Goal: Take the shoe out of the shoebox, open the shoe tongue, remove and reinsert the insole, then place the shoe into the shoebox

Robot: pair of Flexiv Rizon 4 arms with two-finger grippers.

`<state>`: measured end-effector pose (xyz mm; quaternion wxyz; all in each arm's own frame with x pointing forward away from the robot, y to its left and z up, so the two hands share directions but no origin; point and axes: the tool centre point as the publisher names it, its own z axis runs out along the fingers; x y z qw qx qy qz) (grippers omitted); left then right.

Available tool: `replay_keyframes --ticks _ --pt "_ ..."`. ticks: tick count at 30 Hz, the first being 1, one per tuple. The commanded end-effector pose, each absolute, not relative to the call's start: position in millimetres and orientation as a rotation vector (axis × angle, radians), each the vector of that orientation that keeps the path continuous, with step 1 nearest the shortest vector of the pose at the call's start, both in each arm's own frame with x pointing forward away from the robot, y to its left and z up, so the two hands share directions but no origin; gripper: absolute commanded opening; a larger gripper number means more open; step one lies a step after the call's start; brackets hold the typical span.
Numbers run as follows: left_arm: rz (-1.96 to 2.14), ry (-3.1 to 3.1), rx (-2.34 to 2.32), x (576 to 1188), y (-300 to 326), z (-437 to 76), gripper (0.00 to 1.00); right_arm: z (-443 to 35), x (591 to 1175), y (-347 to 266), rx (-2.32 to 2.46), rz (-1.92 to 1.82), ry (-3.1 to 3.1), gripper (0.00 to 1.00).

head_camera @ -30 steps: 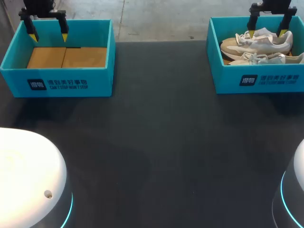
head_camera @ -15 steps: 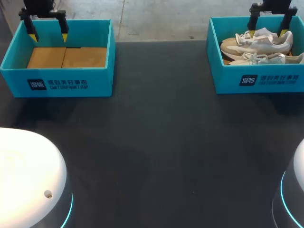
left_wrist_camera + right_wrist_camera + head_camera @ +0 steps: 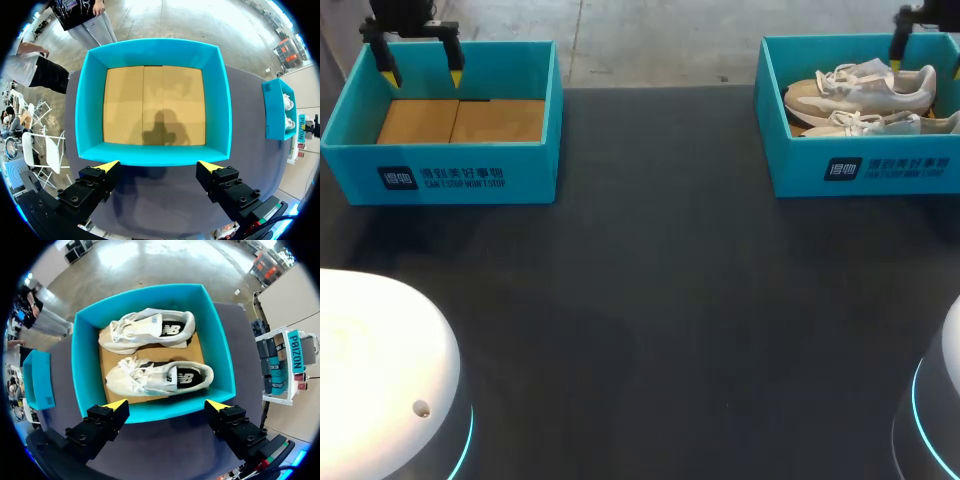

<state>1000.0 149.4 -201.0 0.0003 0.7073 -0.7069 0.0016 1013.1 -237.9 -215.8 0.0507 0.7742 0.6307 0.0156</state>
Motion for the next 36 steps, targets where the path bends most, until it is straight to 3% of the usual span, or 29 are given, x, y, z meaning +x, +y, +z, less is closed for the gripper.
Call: replay_keyframes --ticks 1,13,15,18,21,28,36 --pt "0.003 -2.220 2.222 1000 150 -201 1.00 -234 1009 -253 2.339 0.073 1.926 1.00" --pt "0.003 -2.220 2.222 1000 150 -201 1.00 -284 1012 -290 2.290 -0.002 1.944 1.00" --pt "0.003 -2.220 2.222 1000 150 -201 1.00 -290 1013 -295 2.285 -0.007 1.947 0.84" --pt "0.003 -2.220 2.222 1000 150 -201 1.00 -297 1017 -303 2.282 -0.024 1.948 0.85" --pt "0.003 -2.220 2.222 1000 150 -201 1.00 -303 1020 -311 2.285 -0.042 1.940 0.72" --pt "0.003 -2.220 2.222 1000 150 -201 1.00 -313 1025 -323 2.253 -0.039 1.946 0.78" --pt "0.003 -2.220 2.222 1000 150 -201 1.00 -322 1027 -339 2.264 -0.066 1.925 0.70"
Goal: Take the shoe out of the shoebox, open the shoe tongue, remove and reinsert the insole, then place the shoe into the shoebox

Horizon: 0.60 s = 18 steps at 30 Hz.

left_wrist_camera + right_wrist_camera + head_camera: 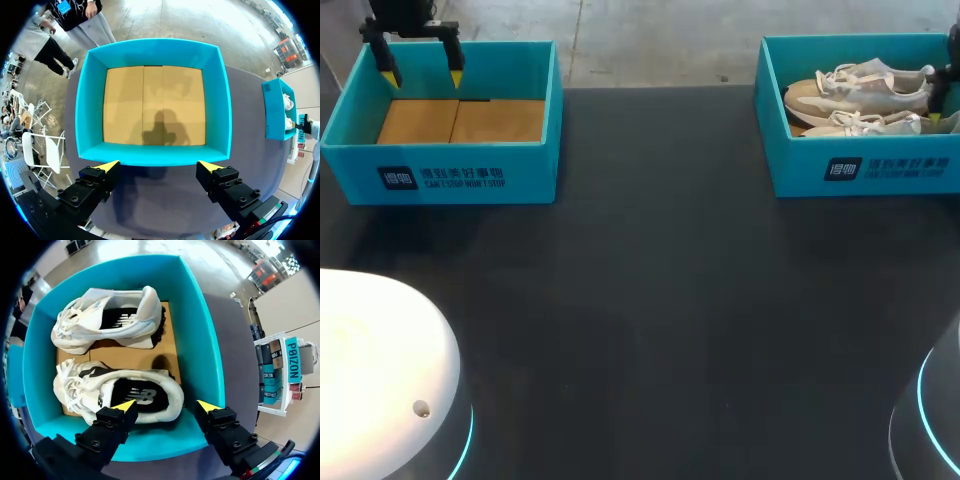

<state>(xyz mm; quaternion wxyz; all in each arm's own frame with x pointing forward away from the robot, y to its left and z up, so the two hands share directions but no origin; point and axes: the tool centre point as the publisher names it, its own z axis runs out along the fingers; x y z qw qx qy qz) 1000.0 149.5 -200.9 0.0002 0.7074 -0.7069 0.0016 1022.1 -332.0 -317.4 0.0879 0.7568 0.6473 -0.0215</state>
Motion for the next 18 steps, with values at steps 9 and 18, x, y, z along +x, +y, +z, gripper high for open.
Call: replay_keyframes --ticks 9,18 --pt "0.003 -2.220 2.222 1000 150 -201 1.00 -338 1030 -343 2.257 -0.077 1.925 0.55" --pt "0.003 -2.220 2.222 1000 150 -201 1.00 -352 1031 -351 2.265 -0.100 1.909 0.49"
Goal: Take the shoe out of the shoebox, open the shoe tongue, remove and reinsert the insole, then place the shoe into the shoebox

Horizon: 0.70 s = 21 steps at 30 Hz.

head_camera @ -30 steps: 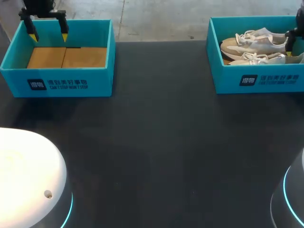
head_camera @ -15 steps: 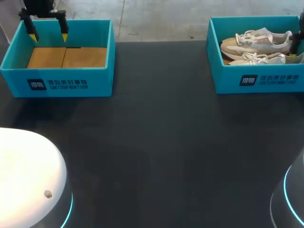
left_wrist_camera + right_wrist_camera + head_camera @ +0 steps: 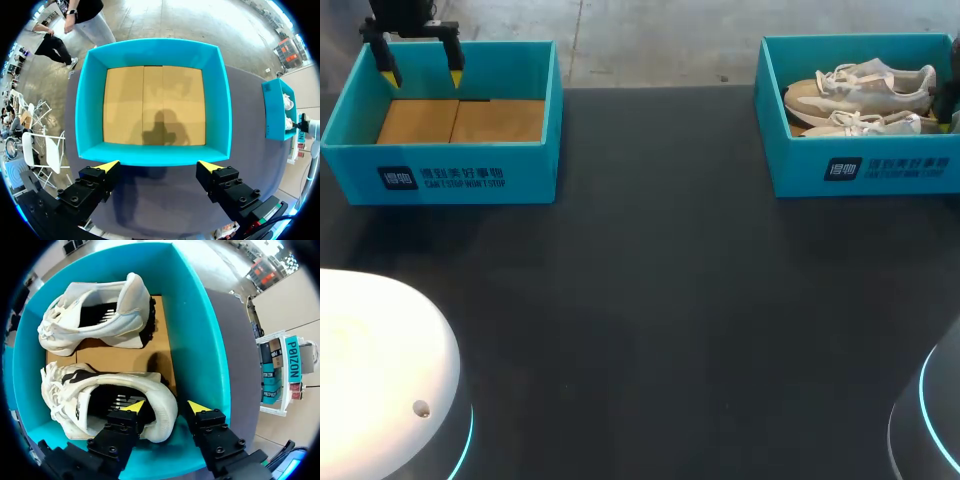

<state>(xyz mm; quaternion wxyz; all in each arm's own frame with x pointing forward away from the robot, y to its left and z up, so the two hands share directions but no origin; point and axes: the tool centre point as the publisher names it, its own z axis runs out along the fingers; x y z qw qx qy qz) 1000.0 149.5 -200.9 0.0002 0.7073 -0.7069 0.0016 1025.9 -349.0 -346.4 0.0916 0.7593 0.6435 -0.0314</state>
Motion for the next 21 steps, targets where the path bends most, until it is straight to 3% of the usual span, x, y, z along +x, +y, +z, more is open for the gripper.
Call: replay_keyframes --ticks 1,16,19,21 --pt "0.003 -2.220 2.222 1000 150 -201 1.00 -354 1031 -352 2.267 -0.101 1.908 0.49" --pt "0.003 -2.220 2.222 1000 150 -201 1.00 -388 1023 -351 2.304 -0.178 1.917 0.44" --pt "0.003 -2.220 2.222 1000 150 -201 1.00 -390 1023 -352 2.322 -0.182 1.897 0.34" --pt "0.003 -2.220 2.222 1000 150 -201 1.00 -391 1022 -354 2.322 -0.195 1.884 0.15"
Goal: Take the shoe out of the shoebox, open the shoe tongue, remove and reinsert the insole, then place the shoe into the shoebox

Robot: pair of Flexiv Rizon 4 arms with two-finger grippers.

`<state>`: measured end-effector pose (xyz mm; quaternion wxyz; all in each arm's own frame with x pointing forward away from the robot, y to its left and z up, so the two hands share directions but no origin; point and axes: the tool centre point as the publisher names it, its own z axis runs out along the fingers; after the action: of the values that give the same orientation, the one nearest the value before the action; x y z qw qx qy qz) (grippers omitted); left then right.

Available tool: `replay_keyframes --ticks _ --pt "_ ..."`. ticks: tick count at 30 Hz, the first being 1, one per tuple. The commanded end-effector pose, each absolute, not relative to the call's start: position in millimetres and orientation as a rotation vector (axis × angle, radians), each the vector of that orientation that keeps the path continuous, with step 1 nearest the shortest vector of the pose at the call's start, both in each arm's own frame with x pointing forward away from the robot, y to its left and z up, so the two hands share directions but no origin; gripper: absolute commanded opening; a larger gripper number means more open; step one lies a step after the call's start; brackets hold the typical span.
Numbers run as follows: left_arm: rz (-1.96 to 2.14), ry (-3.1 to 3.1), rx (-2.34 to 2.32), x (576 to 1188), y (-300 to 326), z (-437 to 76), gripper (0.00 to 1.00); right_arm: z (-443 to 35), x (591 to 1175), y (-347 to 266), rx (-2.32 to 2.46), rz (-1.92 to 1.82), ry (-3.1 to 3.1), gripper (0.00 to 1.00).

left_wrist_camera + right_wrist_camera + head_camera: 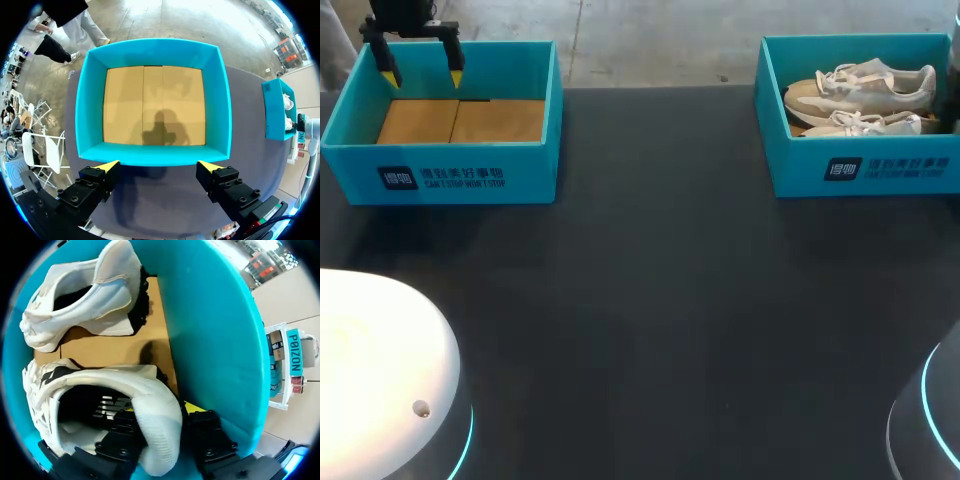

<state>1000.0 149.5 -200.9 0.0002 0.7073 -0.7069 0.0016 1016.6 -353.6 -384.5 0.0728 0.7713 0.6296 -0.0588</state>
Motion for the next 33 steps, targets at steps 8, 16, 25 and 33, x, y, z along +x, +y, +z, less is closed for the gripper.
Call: replay_keyframes --ticks 8,16,25,33 --pt "0.003 -2.220 2.222 1000 150 -201 1.00 -383 1024 -357 2.325 -0.226 1.860 0.00" --pt "0.003 -2.220 2.222 1000 150 -201 1.00 -354 1025 -358 2.332 -0.252 1.840 0.00" --pt "0.003 -2.220 2.222 1000 150 -201 1.00 -308 1029 -352 2.331 -0.271 1.820 0.00" --pt "0.003 -2.220 2.222 1000 150 -201 1.00 -265 1031 -342 2.328 -0.266 1.820 0.00"
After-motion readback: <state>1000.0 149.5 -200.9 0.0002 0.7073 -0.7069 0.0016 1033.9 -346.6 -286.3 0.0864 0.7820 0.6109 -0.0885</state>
